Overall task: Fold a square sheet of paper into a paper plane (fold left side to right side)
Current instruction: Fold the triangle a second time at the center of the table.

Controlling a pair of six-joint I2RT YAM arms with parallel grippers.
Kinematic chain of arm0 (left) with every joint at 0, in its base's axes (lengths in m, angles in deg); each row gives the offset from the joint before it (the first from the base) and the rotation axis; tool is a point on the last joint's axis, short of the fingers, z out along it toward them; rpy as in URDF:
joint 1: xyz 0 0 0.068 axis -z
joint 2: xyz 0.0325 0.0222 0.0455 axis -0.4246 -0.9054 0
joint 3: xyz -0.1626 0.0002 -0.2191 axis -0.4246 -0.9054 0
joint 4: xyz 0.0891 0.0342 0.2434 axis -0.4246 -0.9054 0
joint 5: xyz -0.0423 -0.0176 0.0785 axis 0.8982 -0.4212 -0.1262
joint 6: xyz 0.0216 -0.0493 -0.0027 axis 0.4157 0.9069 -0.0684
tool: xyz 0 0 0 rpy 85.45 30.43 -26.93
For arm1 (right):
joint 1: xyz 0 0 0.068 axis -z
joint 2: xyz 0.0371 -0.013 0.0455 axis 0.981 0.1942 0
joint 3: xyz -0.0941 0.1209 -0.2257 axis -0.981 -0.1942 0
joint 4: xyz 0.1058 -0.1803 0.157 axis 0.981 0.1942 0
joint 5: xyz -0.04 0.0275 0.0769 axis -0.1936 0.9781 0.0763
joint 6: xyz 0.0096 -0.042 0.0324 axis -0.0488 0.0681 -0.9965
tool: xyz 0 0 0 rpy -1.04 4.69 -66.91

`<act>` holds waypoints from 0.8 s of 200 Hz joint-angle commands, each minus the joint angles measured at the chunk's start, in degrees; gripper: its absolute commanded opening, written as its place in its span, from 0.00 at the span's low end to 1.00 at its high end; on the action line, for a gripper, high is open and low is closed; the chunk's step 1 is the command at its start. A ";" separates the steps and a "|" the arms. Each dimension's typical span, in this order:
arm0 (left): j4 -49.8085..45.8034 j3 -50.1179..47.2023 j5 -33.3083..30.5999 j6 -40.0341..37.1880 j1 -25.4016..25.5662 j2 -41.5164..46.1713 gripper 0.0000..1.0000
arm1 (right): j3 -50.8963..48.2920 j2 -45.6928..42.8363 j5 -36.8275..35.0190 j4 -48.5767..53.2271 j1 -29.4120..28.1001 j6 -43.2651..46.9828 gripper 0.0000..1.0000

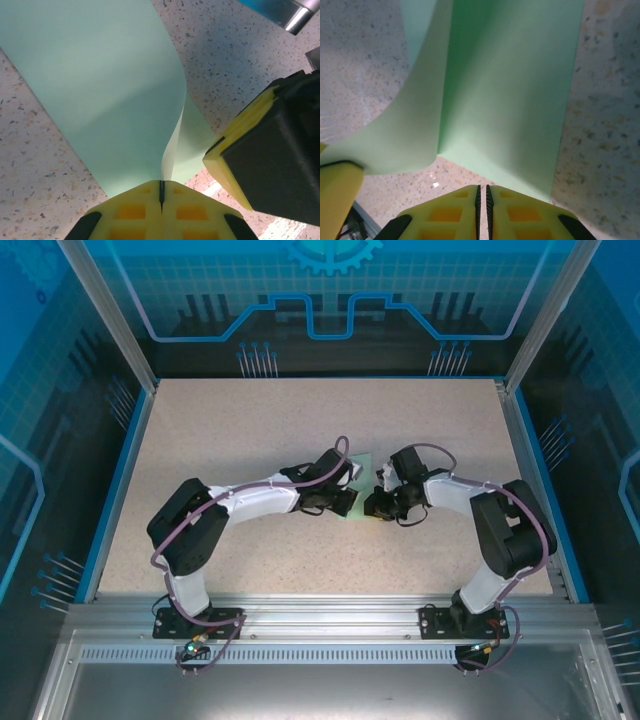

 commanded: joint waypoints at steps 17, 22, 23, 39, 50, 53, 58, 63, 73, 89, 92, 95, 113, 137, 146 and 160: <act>-2.77 3.05 0.27 -3.00 -1.29 -1.78 0.00 | 1.11 1.76 -4.99 2.29 -1.11 0.11 0.14; -2.99 3.31 0.13 -3.17 -1.36 -2.09 0.00 | 1.02 1.90 -5.32 2.51 -1.12 0.20 0.14; -3.00 3.32 0.11 -3.19 -1.38 -2.13 0.00 | 1.01 1.92 -5.33 2.61 -1.14 0.25 0.14; -3.92 4.40 -0.34 -3.97 -1.43 -3.20 0.01 | 0.92 2.54 -6.30 3.63 -1.16 0.62 0.14; -4.31 4.96 -0.33 -4.48 -1.49 -3.89 0.02 | 0.75 2.86 -6.67 4.08 -1.24 0.81 0.14; -4.39 5.12 -0.43 -4.58 -1.51 -4.12 0.02 | 0.75 2.97 -6.87 4.26 -1.24 0.82 0.14; -4.55 5.27 -0.59 -4.72 -1.58 -4.40 0.03 | 0.68 3.10 -6.80 4.34 -1.29 0.90 0.14; -4.71 5.52 -0.70 -4.87 -1.65 -4.66 0.03 | 0.66 3.26 -6.74 4.34 -1.21 0.95 0.14; -4.98 5.85 -0.92 -5.17 -1.82 -5.10 0.03 | 0.57 3.29 -6.73 4.54 -1.22 0.93 0.14; -5.25 6.34 -1.10 -5.54 -2.15 -5.55 0.03 | 0.49 3.27 -6.93 4.64 -1.27 1.07 0.14; -5.35 6.42 -1.23 -5.58 -2.18 -5.63 0.03 | 0.53 3.27 -6.90 4.71 -1.32 1.15 0.14; -5.42 6.51 -1.38 -5.61 -2.24 -5.72 0.03 | 0.57 3.27 -6.86 4.80 -1.33 1.17 0.14; -5.90 6.97 -2.19 -5.91 -2.71 -6.19 0.03 | 0.73 3.35 -6.91 5.08 -1.41 1.45 0.14; -5.82 7.46 -2.14 -5.87 -3.42 -6.97 0.04 | 0.75 3.36 -6.93 5.35 -1.37 1.69 0.14; -5.73 7.63 -2.02 -5.88 -3.62 -7.29 0.04 | 0.67 3.44 -6.79 5.34 -1.39 1.73 0.14; -5.57 8.07 -1.83 -6.04 -3.92 -7.84 0.04 | 0.64 3.57 -6.84 5.48 -1.51 1.75 0.14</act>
